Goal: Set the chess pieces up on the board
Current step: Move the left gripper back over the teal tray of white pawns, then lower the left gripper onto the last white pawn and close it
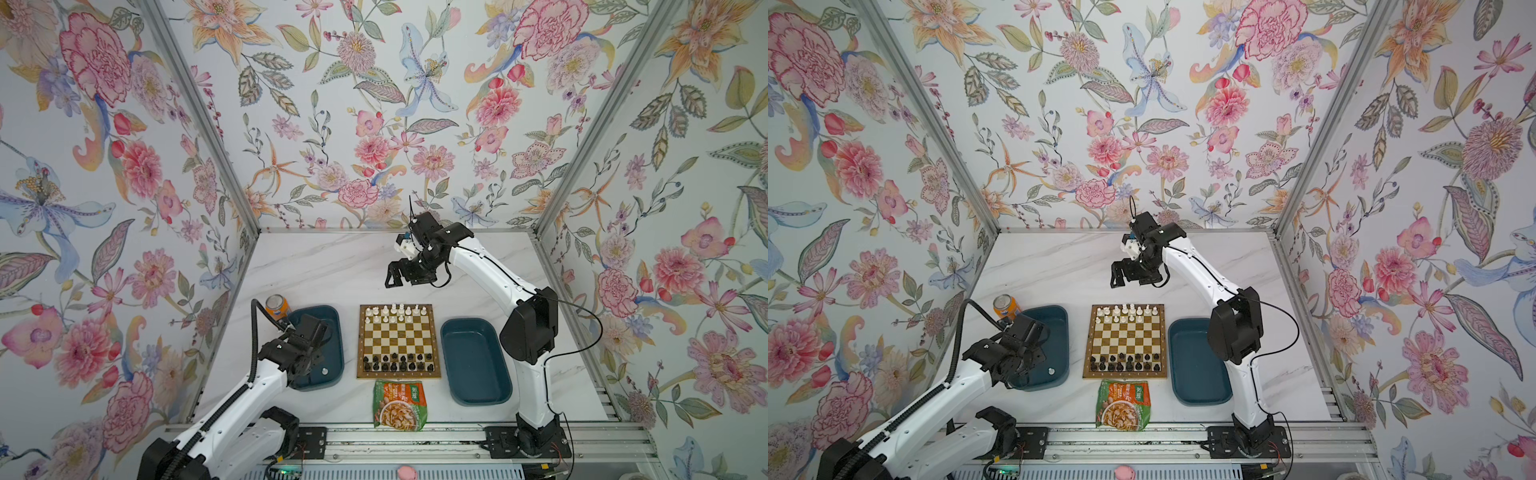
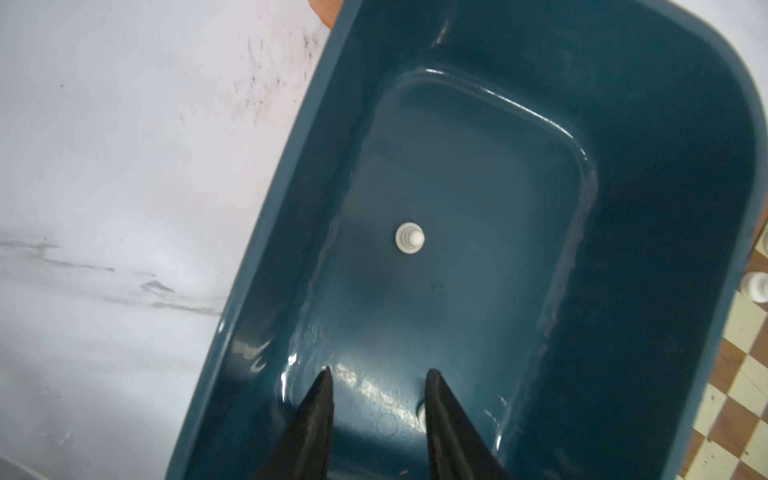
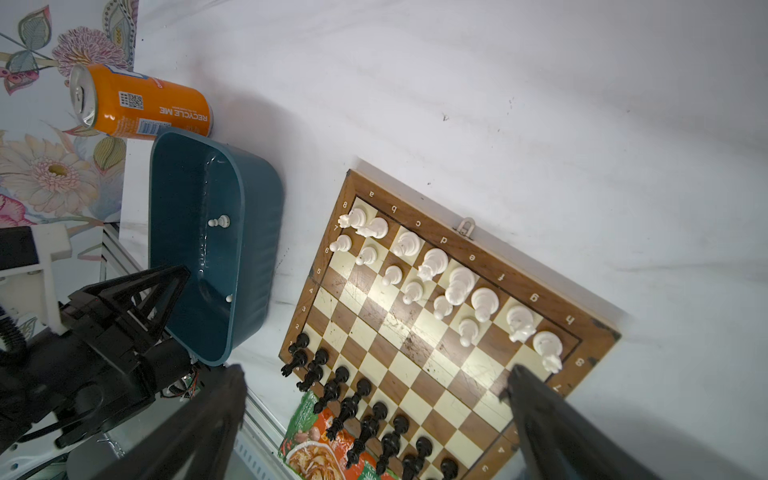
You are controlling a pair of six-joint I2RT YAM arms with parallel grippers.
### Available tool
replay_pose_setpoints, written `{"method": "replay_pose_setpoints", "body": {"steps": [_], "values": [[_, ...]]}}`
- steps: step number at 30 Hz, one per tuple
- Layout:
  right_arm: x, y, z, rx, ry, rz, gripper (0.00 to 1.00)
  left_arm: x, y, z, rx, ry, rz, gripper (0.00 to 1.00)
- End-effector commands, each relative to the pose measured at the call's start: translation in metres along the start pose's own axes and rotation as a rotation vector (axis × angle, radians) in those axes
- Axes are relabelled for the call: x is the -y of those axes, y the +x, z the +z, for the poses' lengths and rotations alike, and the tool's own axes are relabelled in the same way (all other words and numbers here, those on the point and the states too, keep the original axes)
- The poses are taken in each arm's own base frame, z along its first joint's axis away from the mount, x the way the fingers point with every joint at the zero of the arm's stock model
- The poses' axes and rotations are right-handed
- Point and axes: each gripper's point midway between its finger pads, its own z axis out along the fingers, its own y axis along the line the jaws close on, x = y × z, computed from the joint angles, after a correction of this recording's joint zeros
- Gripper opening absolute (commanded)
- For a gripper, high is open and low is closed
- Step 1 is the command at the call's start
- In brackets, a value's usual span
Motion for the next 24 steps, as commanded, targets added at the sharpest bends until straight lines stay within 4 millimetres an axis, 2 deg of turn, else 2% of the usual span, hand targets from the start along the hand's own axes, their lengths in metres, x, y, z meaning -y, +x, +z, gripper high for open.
{"method": "replay_pose_setpoints", "body": {"steps": [1,11,18,24], "values": [[0.004,-0.001,0.001,-0.025,-0.005,0.038,0.99,0.003,-0.008,0.007,-0.009,0.009,0.021,0.39],[0.021,-0.018,-0.002,-0.002,0.007,0.077,0.99,0.014,-0.027,0.028,-0.053,-0.014,0.081,0.36],[0.026,-0.022,-0.002,0.003,0.011,0.086,0.99,0.019,-0.037,0.035,-0.056,-0.01,0.09,0.35],[0.029,-0.023,-0.004,0.007,0.018,0.09,0.99,0.02,-0.037,0.041,-0.07,-0.007,0.1,0.33]]}}
